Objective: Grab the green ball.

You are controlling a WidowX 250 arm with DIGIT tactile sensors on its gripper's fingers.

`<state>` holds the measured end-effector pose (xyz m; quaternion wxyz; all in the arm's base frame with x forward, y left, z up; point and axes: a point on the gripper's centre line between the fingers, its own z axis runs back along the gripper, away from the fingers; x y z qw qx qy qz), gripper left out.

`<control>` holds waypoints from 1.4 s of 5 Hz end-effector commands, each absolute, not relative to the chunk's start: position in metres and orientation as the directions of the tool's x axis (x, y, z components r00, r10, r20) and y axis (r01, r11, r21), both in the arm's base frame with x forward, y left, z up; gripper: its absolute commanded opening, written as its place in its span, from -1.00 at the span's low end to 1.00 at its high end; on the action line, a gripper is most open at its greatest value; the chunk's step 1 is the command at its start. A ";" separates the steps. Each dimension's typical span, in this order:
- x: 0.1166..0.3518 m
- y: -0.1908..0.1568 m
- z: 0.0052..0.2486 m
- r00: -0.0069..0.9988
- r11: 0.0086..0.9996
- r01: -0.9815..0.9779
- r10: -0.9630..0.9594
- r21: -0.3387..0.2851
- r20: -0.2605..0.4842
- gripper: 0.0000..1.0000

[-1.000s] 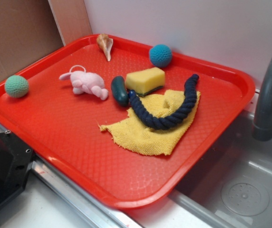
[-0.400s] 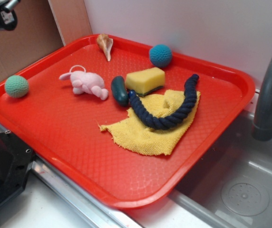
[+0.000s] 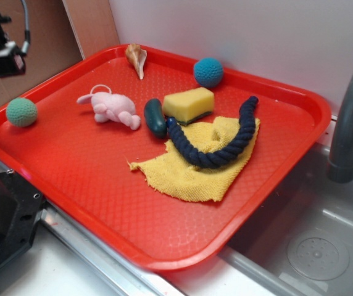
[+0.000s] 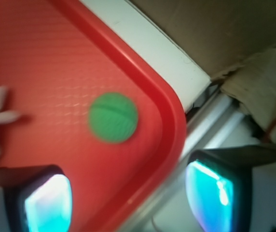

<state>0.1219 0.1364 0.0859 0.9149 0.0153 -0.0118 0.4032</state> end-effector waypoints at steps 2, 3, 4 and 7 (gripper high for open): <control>0.139 0.134 0.039 0.711 0.716 -0.698 0.691 0.008 0.127 1.00; 0.145 0.128 0.032 0.741 0.742 -0.669 0.662 0.035 0.114 1.00; 0.149 0.127 0.026 0.758 0.757 -0.651 0.644 0.058 0.101 1.00; 0.133 0.136 0.035 0.765 0.761 -0.644 0.639 0.085 0.074 -1.00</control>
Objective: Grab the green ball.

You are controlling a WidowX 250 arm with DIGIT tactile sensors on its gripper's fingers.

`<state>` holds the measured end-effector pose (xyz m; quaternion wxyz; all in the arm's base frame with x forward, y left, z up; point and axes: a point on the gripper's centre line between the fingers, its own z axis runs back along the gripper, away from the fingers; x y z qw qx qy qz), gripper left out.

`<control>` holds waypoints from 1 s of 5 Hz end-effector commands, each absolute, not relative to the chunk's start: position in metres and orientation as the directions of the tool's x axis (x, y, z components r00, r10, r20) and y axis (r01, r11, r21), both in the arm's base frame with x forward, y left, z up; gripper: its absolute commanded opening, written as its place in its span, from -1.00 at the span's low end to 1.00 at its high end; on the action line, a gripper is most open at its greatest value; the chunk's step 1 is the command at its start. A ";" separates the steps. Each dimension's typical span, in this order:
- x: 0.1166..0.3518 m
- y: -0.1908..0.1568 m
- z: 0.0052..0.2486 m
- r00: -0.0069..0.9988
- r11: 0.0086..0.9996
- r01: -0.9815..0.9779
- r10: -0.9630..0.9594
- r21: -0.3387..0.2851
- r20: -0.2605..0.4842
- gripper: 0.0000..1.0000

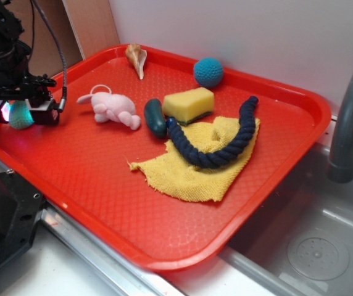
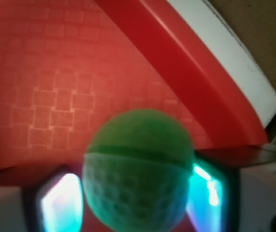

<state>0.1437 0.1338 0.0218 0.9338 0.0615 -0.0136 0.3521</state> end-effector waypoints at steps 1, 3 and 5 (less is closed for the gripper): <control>0.134 0.134 0.038 0.791 0.784 -0.612 0.609 0.106 0.063 -1.00; 0.148 0.064 0.133 0.945 0.948 -0.318 0.316 0.006 0.083 -1.00; 0.159 -0.002 0.225 0.986 0.997 -0.074 0.078 -0.029 0.150 -1.00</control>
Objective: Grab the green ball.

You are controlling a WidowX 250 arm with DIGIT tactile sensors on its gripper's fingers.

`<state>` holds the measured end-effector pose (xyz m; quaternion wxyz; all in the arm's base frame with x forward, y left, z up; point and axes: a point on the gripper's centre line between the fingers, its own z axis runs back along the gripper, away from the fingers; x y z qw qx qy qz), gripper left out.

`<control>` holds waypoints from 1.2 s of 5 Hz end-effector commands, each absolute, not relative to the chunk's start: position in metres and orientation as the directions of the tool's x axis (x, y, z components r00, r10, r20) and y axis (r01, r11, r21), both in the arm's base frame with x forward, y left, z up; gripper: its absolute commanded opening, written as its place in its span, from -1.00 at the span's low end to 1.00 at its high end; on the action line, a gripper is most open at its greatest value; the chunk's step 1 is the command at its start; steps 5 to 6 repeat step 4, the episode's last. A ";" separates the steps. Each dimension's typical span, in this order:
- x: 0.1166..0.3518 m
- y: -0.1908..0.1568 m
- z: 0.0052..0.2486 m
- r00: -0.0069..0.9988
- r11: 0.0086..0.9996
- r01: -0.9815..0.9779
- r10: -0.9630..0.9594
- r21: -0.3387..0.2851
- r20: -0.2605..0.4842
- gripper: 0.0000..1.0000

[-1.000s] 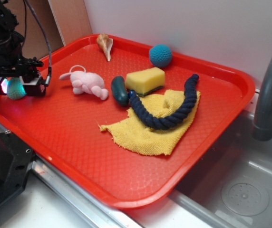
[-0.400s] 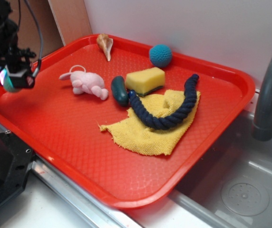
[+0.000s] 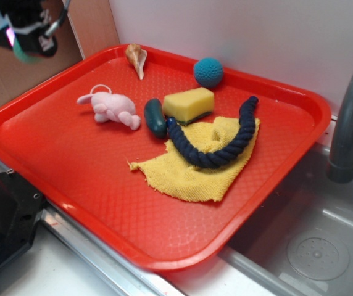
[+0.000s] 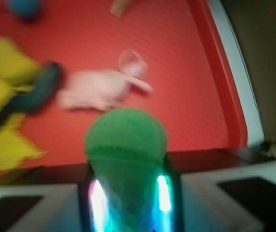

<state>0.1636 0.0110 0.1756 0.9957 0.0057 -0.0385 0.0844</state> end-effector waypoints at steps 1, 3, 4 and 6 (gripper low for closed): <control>0.162 -0.004 0.245 0.985 0.998 -0.056 0.061 -0.039 0.160 -1.00; 0.161 0.018 0.244 0.981 0.990 -0.134 0.137 -0.034 0.134 -1.00; 0.162 0.020 0.241 0.984 0.992 -0.123 0.127 -0.040 0.121 -1.00; 0.162 0.020 0.241 0.984 0.992 -0.123 0.127 -0.040 0.121 -1.00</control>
